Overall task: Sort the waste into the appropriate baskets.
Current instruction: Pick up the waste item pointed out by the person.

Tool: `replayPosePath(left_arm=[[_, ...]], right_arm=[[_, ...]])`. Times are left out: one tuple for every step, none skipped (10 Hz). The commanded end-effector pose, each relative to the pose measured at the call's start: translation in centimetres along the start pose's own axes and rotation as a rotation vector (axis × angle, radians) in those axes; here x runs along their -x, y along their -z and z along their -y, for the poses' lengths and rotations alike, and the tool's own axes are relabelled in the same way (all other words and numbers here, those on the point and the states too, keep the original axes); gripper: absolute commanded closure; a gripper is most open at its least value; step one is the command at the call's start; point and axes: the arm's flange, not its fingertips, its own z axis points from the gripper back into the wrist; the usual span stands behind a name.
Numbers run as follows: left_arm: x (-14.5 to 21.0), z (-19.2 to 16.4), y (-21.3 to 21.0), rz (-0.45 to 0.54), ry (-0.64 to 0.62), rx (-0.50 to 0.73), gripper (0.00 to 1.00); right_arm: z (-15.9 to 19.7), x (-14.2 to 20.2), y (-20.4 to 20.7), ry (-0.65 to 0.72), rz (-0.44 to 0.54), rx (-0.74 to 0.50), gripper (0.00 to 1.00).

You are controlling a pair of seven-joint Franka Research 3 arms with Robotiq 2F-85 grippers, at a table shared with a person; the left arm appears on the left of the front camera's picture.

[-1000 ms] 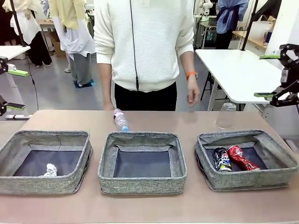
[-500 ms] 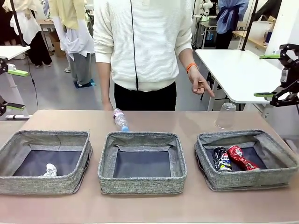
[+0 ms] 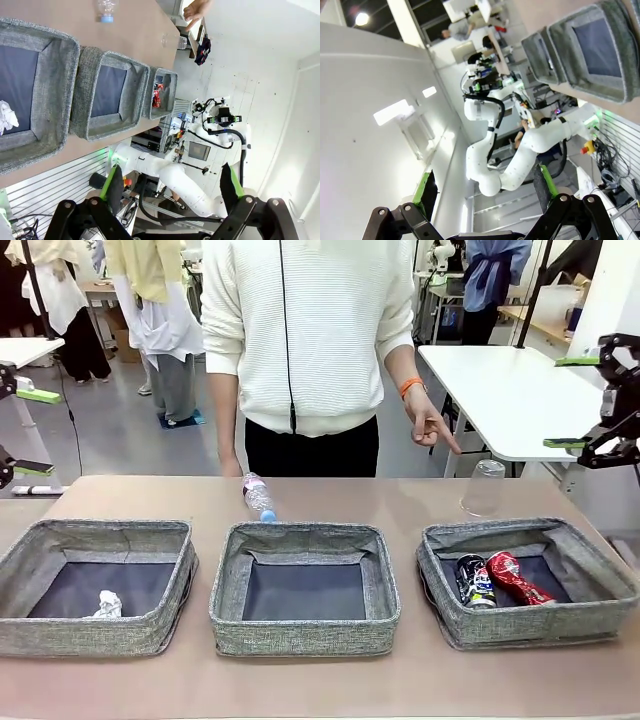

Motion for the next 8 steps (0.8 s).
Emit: replayPosePath(left_arm=[[0.2,0.0,0.1,0.005,-0.008,0.011,0.00],[0.2,0.0,0.1,0.005,-0.008,0.011,0.00],[0.2,0.0,0.1,0.005,-0.008,0.011,0.00],[0.2,0.0,0.1,0.005,-0.008,0.011,0.00],[0.2,0.0,0.1,0.005,-0.008,0.011,0.00],[0.2,0.0,0.1,0.005,-0.008,0.011,0.00],[0.2,0.0,0.1,0.005,-0.008,0.011,0.00],[0.2,0.0,0.1,0.005,-0.008,0.011,0.00]], right_arm=[[1.3,-0.9,-0.9,-0.619,0.027,0.058,0.00],[2.1,-3.9,-1.7,-0.967,0.268,0.320,0.00],[2.7,-7.2,-3.1,-1.183,0.329,0.440,0.00],[3.3,-8.9,-4.4,-1.422,0.517,0.502,0.00],[3.2,-10.4,-5.6,-1.462,0.674,0.531,0.00],[3.3,-10.9,-6.3,-1.448,0.807,0.547,0.00],[3.2,-11.3,-7.0,-1.351,1.013,0.665,0.00],[3.4,-10.4,-6.7,-0.832,0.189,0.373,0.00]])
